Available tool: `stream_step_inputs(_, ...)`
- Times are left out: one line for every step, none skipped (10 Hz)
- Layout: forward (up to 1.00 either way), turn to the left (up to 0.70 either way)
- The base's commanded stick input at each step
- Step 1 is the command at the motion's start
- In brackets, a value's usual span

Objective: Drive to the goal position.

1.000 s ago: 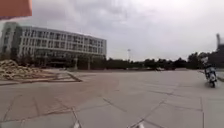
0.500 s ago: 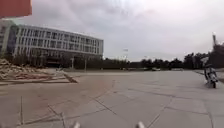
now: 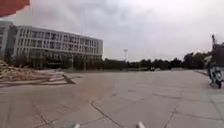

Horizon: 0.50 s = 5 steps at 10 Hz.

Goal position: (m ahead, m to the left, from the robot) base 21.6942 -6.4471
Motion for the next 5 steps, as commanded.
stream_step_inputs(0.50,0.00)
stream_step_inputs(0.50,0.00)
stream_step_inputs(0.50,0.00)
stream_step_inputs(0.50,-0.03)
stream_step_inputs(0.50,-0.08)
